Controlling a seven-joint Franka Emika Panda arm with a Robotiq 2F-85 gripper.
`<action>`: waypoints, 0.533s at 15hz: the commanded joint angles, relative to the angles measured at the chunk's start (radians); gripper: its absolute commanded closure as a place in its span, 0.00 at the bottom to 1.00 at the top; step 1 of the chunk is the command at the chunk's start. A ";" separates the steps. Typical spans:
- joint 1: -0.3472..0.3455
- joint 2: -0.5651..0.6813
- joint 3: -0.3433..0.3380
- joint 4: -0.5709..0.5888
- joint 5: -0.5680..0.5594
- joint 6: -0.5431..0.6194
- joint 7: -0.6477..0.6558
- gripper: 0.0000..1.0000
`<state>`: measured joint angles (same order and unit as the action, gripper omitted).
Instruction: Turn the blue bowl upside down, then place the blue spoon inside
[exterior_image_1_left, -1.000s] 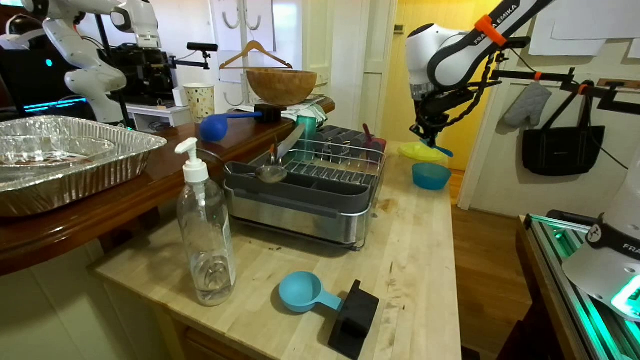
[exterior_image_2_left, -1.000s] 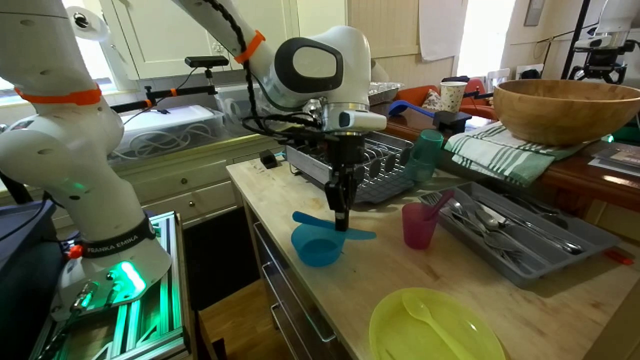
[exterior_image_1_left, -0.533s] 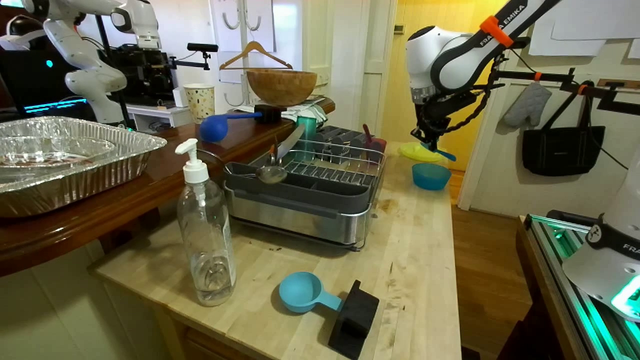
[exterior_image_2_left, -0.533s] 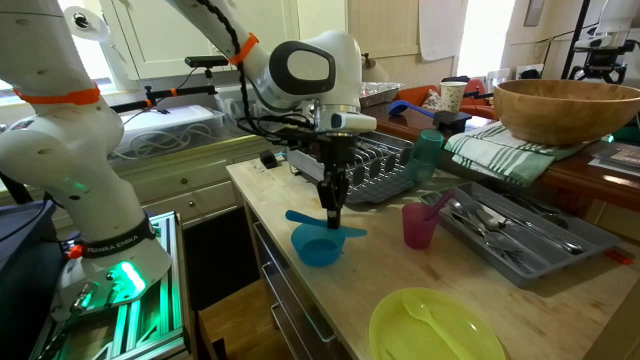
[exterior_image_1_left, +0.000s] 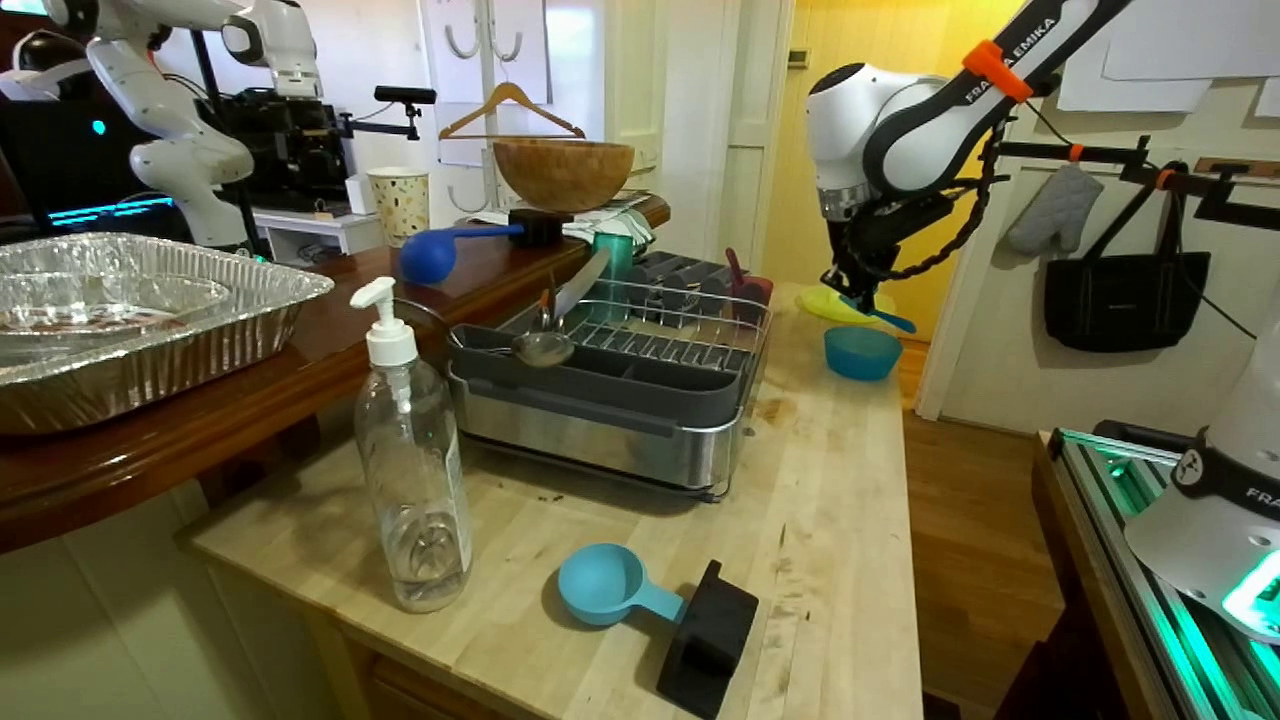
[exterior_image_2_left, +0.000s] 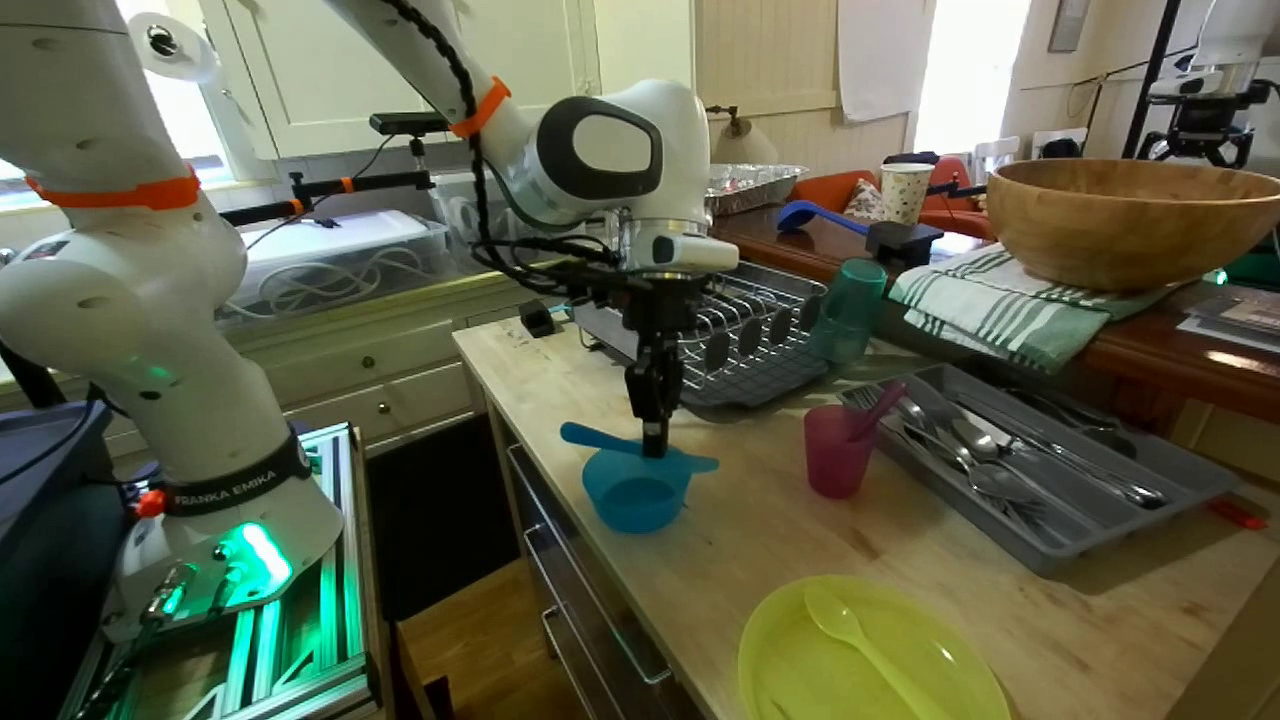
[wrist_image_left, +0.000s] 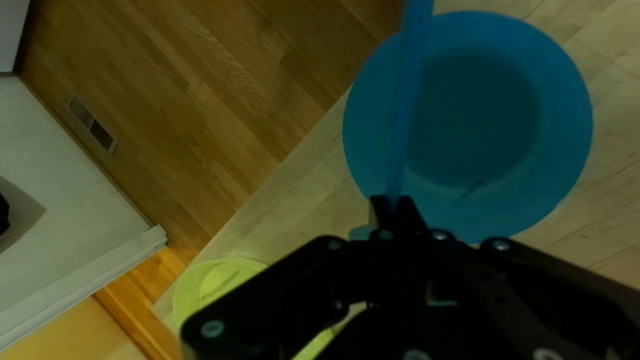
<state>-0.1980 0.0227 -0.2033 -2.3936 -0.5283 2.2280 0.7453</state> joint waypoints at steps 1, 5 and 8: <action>0.015 0.010 0.010 -0.017 -0.042 0.009 0.048 0.99; 0.023 0.029 0.017 -0.013 -0.058 0.008 0.076 0.99; 0.029 0.042 0.017 -0.013 -0.078 0.013 0.096 0.99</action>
<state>-0.1819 0.0526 -0.1830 -2.3958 -0.5650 2.2281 0.7953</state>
